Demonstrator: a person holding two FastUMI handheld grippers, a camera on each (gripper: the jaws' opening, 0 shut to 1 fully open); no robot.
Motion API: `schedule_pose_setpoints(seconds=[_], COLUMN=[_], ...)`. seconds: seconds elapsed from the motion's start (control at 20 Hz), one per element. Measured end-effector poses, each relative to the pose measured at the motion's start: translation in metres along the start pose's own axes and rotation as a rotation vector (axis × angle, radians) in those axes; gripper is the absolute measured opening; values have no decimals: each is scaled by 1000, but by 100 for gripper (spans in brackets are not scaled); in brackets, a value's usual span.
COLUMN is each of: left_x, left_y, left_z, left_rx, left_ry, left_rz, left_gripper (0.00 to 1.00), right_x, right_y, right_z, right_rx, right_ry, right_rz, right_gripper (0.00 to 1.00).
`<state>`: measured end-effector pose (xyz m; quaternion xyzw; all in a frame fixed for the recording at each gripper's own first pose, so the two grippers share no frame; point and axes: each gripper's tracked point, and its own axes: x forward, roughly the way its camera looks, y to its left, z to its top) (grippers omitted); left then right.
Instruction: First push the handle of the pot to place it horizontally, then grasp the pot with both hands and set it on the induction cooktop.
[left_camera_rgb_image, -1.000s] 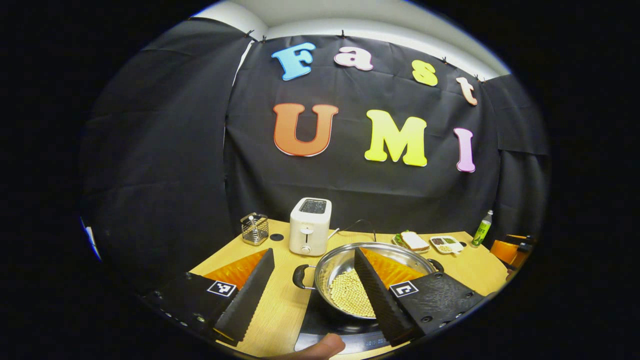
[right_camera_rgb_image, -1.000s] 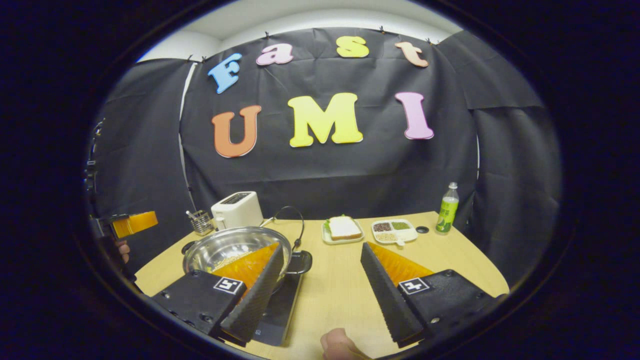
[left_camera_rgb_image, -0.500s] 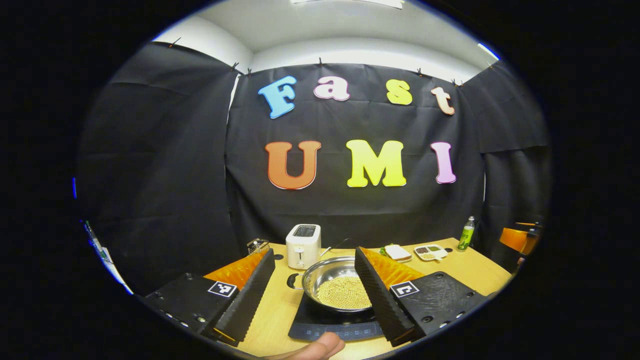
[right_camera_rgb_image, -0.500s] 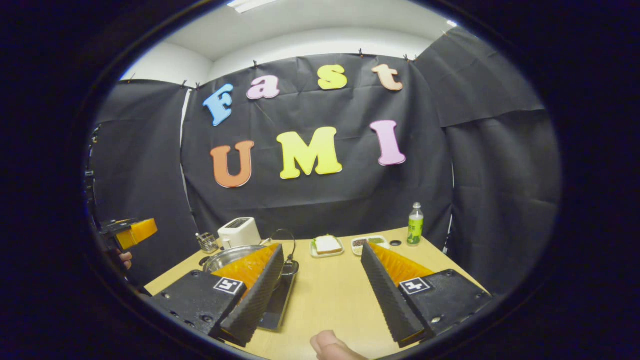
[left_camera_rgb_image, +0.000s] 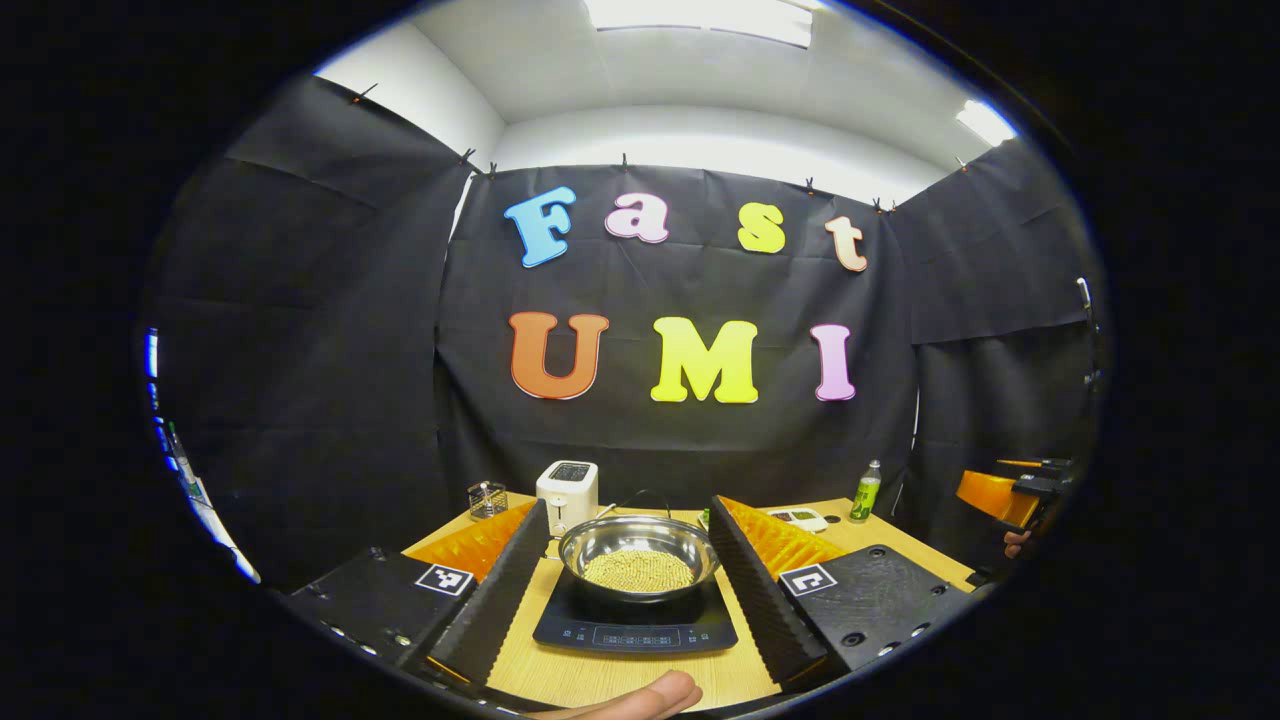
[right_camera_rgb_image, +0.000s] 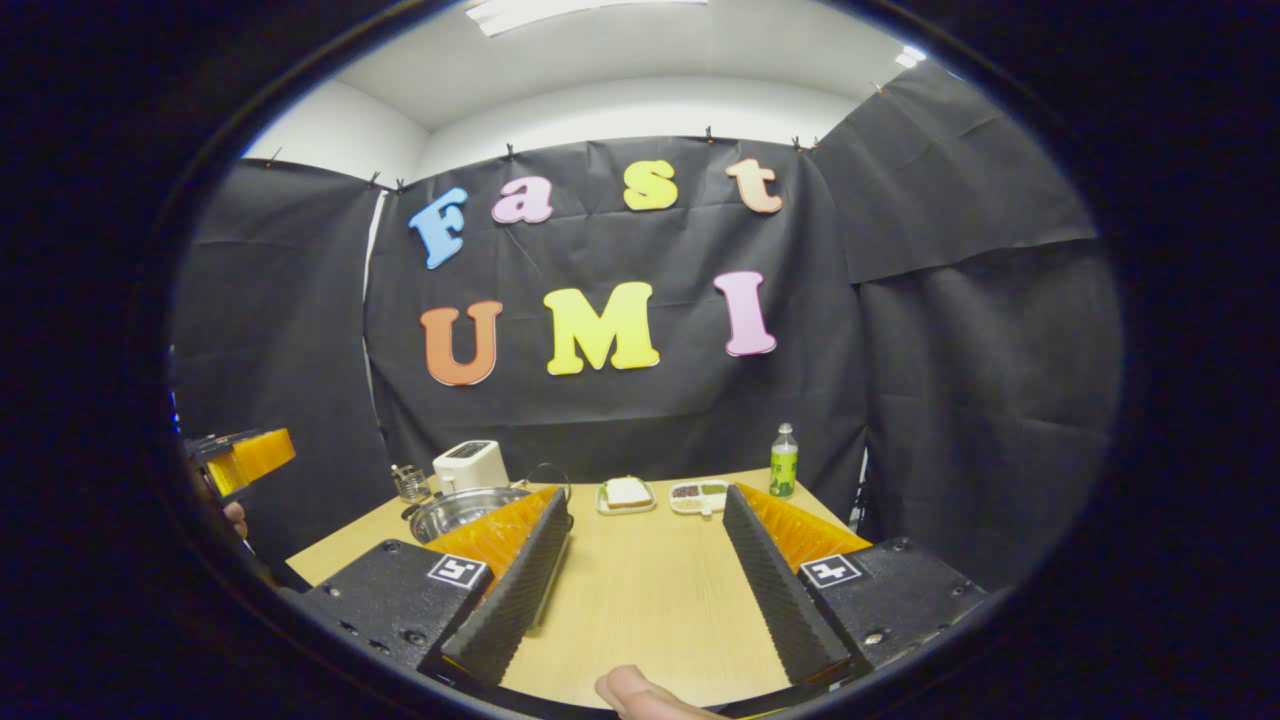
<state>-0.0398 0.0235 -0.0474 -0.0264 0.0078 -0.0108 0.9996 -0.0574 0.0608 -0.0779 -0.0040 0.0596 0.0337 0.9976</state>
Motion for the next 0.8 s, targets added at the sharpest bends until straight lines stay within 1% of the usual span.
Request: schedule_pose_setpoints(seconds=[0.05,0.1,0.2,0.25,0.45,0.6,0.65,0.75,0.8], left_x=[-4,-7,-12,-13,-15,-14,-12,-10,-9], left_y=[2,5,9,8,0,-9,-12,-16,-16], left_z=[-1,0,2,4,4,-1,-4,-7,-10], left_rx=[-1,-2,-12,-20,-51,-35,-28,-10,-2], left_ry=[-3,-8,-17,-26,-43,-39,-34,-26,-24], left_rz=[6,12,21,16,-30,-59,-66,-74,-70], left_gripper=[95,95,95,95,95,95,95,95,95], right_x=[-6,-10,-17,-21,-26,-26,-26,-27,-27], right_y=[2,3,5,7,13,10,10,4,0], right_z=[2,5,8,8,0,-4,-6,-8,-9], right_rx=[-5,-16,-45,-50,-44,-47,-39,-11,3], right_ry=[-15,-30,-51,-57,-60,-62,-62,-68,-68], right_rz=[9,11,19,22,52,50,54,49,44], right_gripper=[99,96,98,96,98,99,96,96,98])
